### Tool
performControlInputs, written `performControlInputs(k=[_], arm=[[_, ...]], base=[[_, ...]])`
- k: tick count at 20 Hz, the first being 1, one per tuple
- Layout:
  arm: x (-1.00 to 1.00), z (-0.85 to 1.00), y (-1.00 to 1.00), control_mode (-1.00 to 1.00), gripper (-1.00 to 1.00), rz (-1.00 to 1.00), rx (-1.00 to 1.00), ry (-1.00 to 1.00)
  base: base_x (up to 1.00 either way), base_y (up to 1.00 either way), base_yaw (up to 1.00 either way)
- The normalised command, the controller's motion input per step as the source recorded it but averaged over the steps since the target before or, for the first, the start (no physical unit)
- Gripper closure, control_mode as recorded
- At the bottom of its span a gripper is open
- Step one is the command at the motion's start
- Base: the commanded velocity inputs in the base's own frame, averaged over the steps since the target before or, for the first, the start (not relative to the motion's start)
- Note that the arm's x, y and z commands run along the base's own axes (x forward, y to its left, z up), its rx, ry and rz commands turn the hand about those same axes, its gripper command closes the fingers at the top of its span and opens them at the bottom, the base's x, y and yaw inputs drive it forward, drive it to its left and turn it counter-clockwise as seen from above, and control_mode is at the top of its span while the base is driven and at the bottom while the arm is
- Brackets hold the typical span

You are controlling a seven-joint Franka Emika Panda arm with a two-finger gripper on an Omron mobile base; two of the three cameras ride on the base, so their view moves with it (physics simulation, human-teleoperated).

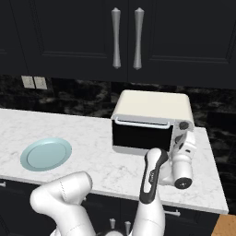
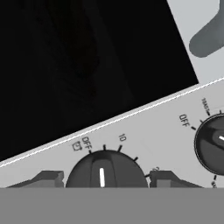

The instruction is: Pick up the kebab skewer and baguette bread, and place them inside the toaster oven. Close the toaster oven door and start by setting the timer.

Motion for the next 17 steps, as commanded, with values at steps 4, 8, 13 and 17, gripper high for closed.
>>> performControlInputs(k=[4, 8, 13, 17], arm=[[0.00, 0.00, 0.00, -1.00, 1.00, -0.01, 0.21, 0.00], [0.00, 0.00, 0.00, -1.00, 1.00, -0.01, 0.22, 0.00], [0.01, 0.00, 0.00, -1.00, 1.00, -0.01, 0.23, 0.00], [0.01, 0.00, 0.00, -1.00, 1.00, -0.01, 0.23, 0.00]], base=[[0.00, 0.00, 0.00], [0.00, 0.00, 0.00], [0.00, 0.00, 0.00], [0.00, 0.00, 0.00]])
